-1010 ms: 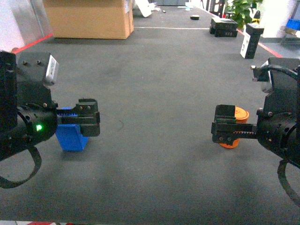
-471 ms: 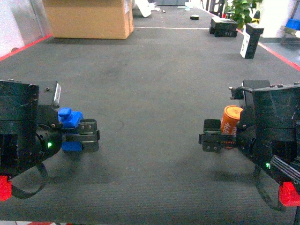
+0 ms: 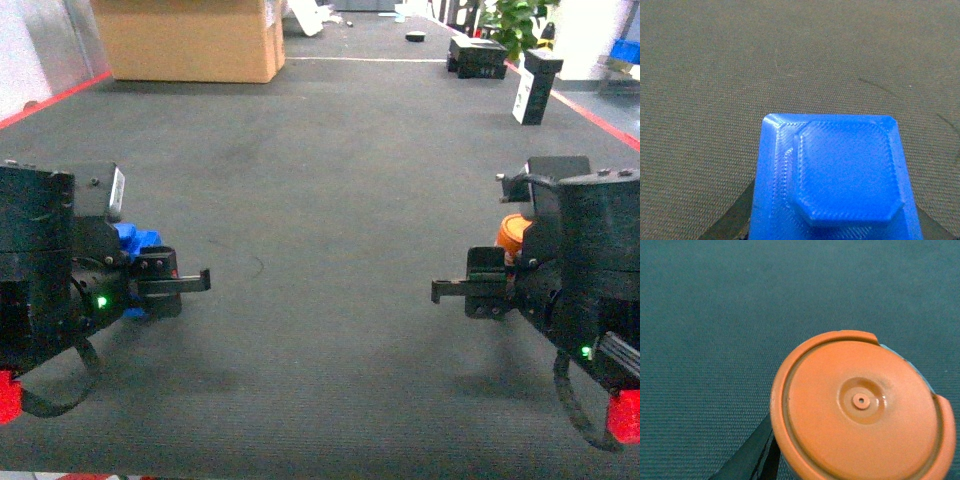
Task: Sort blue parts and orange caps into right shelf containers
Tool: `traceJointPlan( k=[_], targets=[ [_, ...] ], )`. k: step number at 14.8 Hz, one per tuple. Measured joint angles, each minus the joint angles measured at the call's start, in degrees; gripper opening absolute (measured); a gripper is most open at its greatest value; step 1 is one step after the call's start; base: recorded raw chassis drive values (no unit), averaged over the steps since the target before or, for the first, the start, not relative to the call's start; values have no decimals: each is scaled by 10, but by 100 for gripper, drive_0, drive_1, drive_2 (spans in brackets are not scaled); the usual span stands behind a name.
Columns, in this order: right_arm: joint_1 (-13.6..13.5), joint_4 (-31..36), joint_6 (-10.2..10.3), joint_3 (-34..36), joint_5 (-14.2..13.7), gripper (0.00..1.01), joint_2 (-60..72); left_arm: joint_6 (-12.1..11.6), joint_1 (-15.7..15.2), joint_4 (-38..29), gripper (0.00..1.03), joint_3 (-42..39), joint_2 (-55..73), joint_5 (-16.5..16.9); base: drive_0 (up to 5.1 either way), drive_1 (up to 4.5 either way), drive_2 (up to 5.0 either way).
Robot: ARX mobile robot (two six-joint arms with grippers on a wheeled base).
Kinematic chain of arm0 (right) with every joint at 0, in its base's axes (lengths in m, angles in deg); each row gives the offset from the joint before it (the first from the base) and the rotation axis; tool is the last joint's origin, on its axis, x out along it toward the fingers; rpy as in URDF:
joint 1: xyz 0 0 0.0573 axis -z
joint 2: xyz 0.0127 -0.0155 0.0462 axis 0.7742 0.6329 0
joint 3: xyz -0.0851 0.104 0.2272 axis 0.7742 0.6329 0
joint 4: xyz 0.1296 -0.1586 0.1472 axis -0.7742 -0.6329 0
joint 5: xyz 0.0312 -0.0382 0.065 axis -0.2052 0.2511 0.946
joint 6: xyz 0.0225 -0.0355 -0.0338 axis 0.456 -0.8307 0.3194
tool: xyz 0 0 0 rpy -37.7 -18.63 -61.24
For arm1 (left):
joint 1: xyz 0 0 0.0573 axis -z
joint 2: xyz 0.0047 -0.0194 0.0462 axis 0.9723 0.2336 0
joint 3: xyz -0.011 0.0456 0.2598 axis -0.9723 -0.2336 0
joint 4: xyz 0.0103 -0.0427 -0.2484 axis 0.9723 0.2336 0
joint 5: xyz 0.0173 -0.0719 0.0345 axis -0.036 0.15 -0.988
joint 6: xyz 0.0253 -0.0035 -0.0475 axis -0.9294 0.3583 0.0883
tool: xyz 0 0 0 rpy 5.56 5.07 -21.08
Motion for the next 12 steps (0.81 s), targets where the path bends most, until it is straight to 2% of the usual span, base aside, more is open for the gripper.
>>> traceJointPlan(
  k=[3,5,7,10,12],
  targets=[
    [13,52,-17,84,0,46,-121,-20,-5,-53,43,-66,-112,-3,0,0,0],
    [37,45,-35,184,-4,45,-265,-41,-19,-78,43,-141,-249,-33,0,0,0],
    [69,-37,-50,274,-7,45,-460,-71,-26,-31,43,-220,-428,-80,0,0,0],
    [88,-154,-60,309,-22,45,-667,-104,-10,56,43,-254,-608,-120,0,0,0],
    [90,-228,-64,314,-34,45,-791,-122,-8,120,43,-257,-713,-125,0,0,0]
  ],
)
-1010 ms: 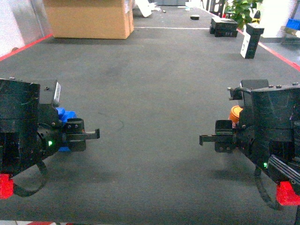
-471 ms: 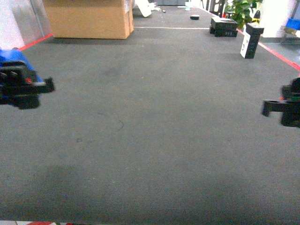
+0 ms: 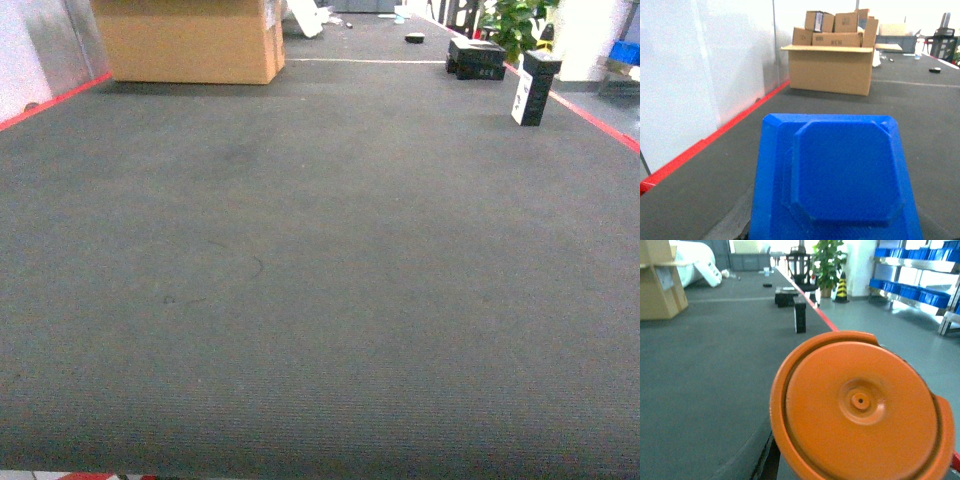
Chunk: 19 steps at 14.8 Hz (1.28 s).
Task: Sort blue parts and orange caps into right shelf containers
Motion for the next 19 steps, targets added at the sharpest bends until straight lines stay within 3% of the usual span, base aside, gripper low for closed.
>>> traceJointPlan(
  k=[2,3,5,6,7,9,10,18,19],
  targets=[
    [-10,-58,-15,2,-19,45,-112,-8,-7,61,43,0,-89,2,0,0,0],
    [-21,-70,-16,2,-24,45,-144,-6,7,75,43,1,-108,-1,0,0,0],
    [-23,-77,-16,3,-20,45,-139,-6,12,78,43,2,-99,5,0,0,0],
    [-12,-117,-14,-3,11,45,-144,0,5,108,43,5,-101,21,0,0,0],
    [25,-180,-15,-2,114,45,-167,18,-31,193,43,9,-129,123,0,0,0],
    [93,-183,-14,36,227,45,-202,36,-52,197,43,-40,-174,203,0,0,0],
    [92,-182,-14,59,237,45,-221,40,-113,198,43,-69,-197,254,0,0,0],
    [92,-203,-14,110,238,45,-296,42,-110,226,43,-134,-294,261,0,0,0],
    [92,-258,-14,110,238,45,-332,42,-110,232,43,-138,-305,261,0,0,0]
  ],
)
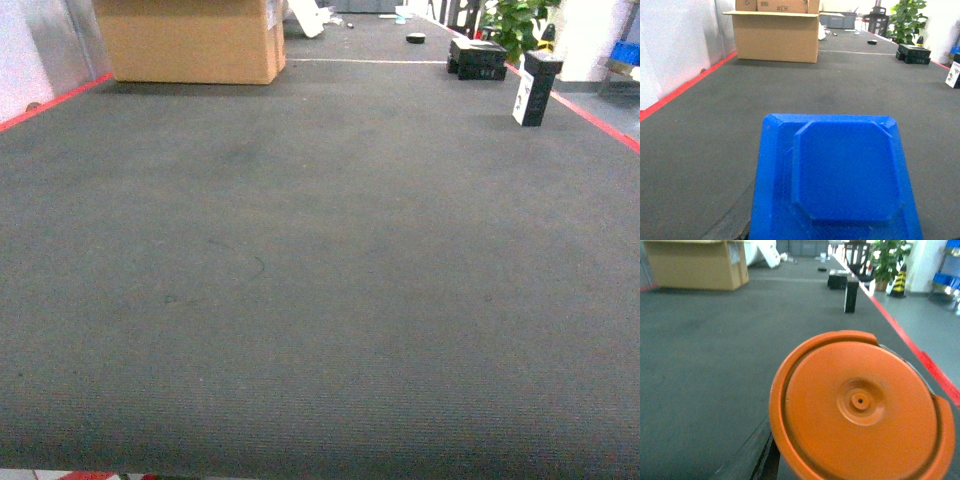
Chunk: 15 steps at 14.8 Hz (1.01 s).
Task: Sort blue parts and orange caps into right shelf containers
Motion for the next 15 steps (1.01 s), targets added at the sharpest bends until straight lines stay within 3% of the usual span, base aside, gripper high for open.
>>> traceJointPlan(
  k=[1,5,7,15],
  targets=[
    [0,-24,0,11,1,45,-53,0,0,11,43,-6,-14,-1,0,0,0],
    [0,-20,0,23,0,45,-70,0,0,21,43,-26,-52,-2,0,0,0],
    [0,-24,0,23,0,45,-70,0,0,127,43,-26,-143,0,0,0,0],
    [0,-24,0,23,0,45,-70,0,0,120,43,-26,-145,0,0,0,0]
  ],
)
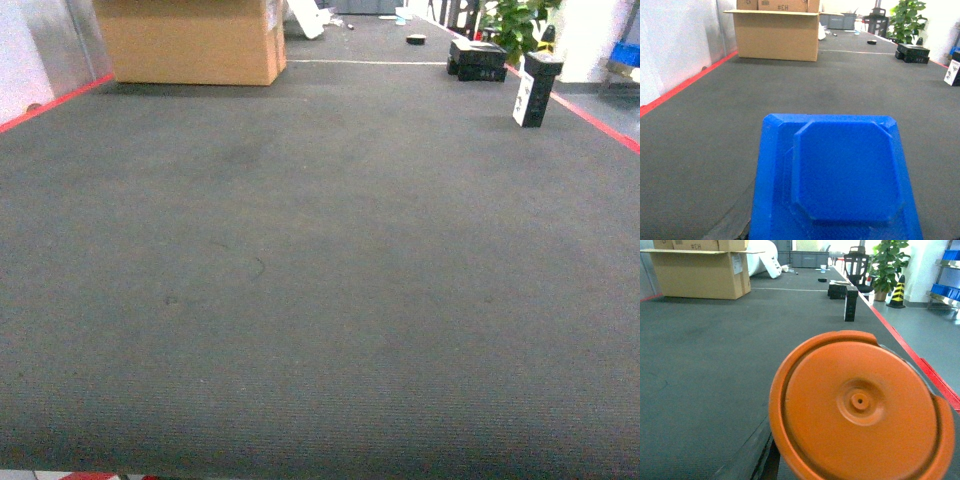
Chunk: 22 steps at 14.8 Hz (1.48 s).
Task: Sort blue parts and orange caps into right shelf containers
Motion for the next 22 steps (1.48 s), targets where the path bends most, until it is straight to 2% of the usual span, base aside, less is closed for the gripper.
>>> traceJointPlan(
  k=[6,22],
  targets=[
    [0,0,0,0,0,45,0,0,0,0,43,0,0,0,-21,-21,-21],
    [0,0,0,0,0,45,0,0,-1,0,43,0,0,0,-169,-169,-169]
  ],
)
